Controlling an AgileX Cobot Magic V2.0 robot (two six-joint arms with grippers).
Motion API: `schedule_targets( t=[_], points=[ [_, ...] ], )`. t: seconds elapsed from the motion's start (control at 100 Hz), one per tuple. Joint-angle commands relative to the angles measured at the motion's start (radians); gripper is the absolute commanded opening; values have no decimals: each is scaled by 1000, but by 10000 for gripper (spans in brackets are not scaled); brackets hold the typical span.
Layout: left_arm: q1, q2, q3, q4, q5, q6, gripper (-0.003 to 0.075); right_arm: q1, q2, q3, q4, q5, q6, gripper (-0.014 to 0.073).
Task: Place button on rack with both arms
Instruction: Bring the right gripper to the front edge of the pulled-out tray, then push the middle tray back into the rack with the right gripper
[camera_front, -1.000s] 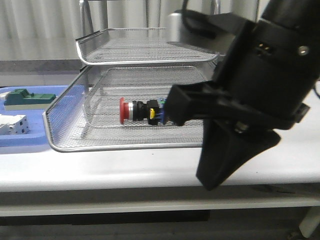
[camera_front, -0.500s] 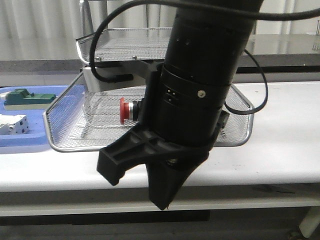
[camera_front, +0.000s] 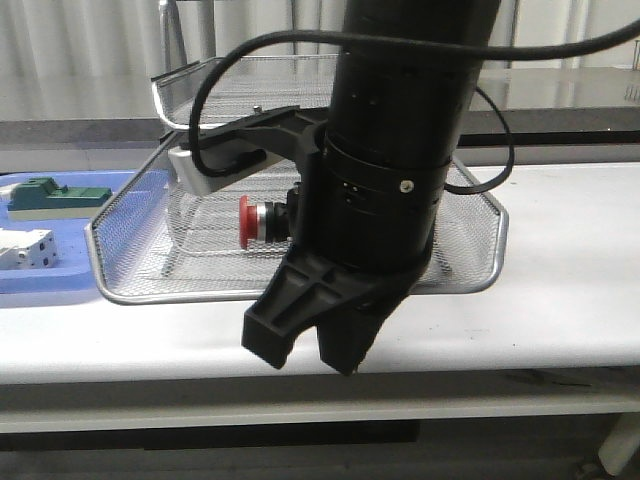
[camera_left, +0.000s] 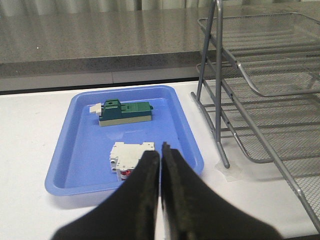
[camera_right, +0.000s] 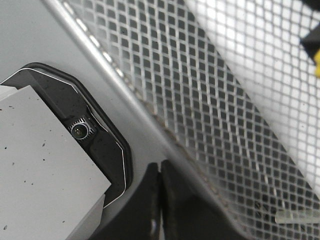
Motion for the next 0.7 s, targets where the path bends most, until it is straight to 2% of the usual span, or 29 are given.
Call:
schedule_targets(
  t=[0.0, 0.25, 0.69],
  points=[
    [0, 7, -26, -15, -77, -10, 4, -3, -37, -31, -53, -62, -10, -60],
    [0, 7, -26, -15, -77, -10, 4, -40, -25, -53, -84, -109, -10, -60],
    [0, 7, -26, -15, -77, -10, 4, -200, 59, -198, -88, -162, -21, -60]
  ],
)
